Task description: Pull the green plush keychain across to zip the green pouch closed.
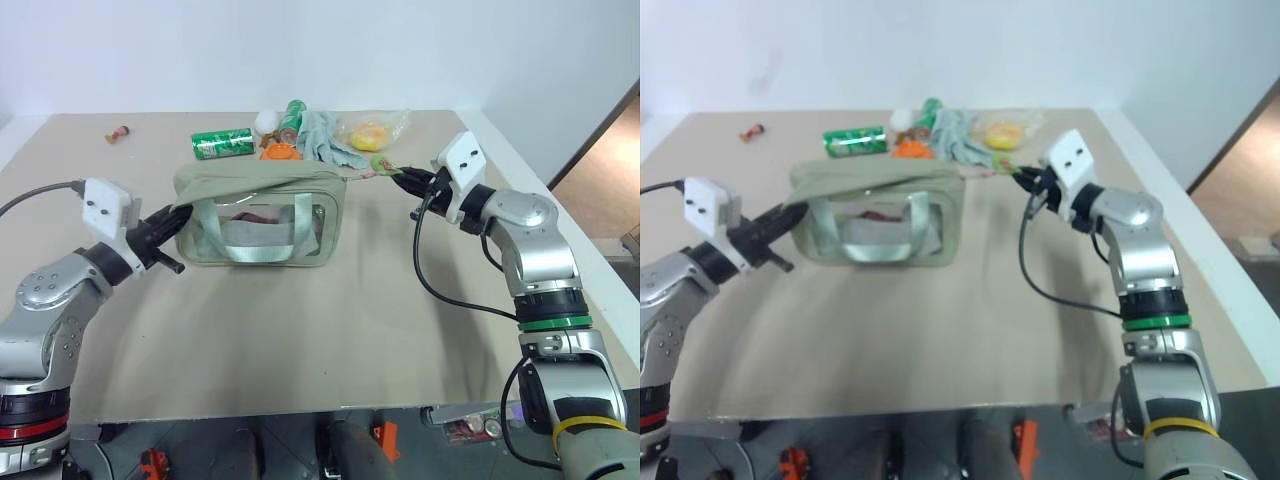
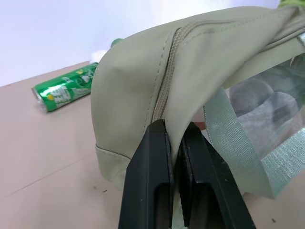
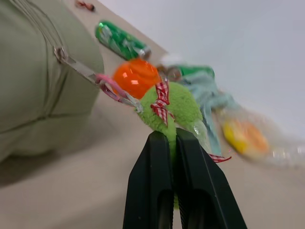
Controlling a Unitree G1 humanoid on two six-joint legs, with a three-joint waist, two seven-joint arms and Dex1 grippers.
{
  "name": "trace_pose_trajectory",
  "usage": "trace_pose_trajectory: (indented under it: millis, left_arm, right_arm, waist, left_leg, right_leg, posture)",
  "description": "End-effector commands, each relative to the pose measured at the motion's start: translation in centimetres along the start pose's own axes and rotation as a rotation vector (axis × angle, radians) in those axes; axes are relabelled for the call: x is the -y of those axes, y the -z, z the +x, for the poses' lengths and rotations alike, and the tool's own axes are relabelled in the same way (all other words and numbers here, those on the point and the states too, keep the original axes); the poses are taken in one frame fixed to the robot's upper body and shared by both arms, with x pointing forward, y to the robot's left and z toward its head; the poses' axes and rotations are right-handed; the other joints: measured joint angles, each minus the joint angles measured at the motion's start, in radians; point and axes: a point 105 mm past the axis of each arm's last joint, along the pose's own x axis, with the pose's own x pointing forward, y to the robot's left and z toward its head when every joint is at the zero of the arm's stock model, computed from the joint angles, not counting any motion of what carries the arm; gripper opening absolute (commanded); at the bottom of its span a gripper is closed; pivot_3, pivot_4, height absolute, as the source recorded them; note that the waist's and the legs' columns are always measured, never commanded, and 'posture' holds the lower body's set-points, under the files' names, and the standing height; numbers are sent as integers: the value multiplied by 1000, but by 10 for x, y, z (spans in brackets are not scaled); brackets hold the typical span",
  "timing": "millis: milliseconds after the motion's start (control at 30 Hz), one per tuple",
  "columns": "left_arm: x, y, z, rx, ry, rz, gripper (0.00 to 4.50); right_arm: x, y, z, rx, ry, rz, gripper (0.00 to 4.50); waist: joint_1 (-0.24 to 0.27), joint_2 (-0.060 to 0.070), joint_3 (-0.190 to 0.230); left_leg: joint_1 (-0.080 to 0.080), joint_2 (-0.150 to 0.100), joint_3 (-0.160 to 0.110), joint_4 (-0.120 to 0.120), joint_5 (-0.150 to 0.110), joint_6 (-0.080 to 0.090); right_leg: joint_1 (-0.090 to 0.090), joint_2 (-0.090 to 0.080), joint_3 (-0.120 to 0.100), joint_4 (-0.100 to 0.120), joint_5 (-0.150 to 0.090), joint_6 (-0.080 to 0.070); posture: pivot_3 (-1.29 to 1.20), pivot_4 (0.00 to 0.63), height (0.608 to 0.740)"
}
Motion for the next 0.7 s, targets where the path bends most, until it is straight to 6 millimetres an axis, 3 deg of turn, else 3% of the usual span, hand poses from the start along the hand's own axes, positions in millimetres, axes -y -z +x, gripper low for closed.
trace_pose_trajectory:
  millis: [33, 200, 467, 700]
  left_arm:
    - [-18, -14, -7, 40, -86, 34, 0]
    - [-16, -13, -7, 39, -89, 25, 0]
    - [-17, -12, -10, 29, -96, 26, 0]
    - [-13, -9, -5, 32, -87, 20, 0]
  right_arm:
    - [30, 9, -20, -34, 160, 3, 15]
    - [5, 27, -21, -90, 124, 36, 15]
    - [13, 45, -37, -168, 211, 58, 15]
    - [-32, 69, -24, -199, 149, 125, 15]
  waist:
    - [0, 0, 0]
    - [1, 0, 0]
    - [0, 0, 0]
    - [-1, 0, 0]
  left_leg:
    - [0, 0, 0, 0, 0, 0]
    - [0, 0, 0, 0, 0, 0]
    - [1, 0, 0, 1, 1, -1]
    - [2, 0, 0, 1, 1, -2]
  right_leg:
    - [0, 0, 0, 0, 0, 0]
    - [1, 0, 0, 0, 0, 0]
    - [1, 0, 1, 0, 1, 2]
    - [2, 1, 1, 0, 1, 2]
  posture:
    - [0, 150, 740]
    - [0, 150, 740]
    - [0, 150, 740]
    - [0, 150, 740]
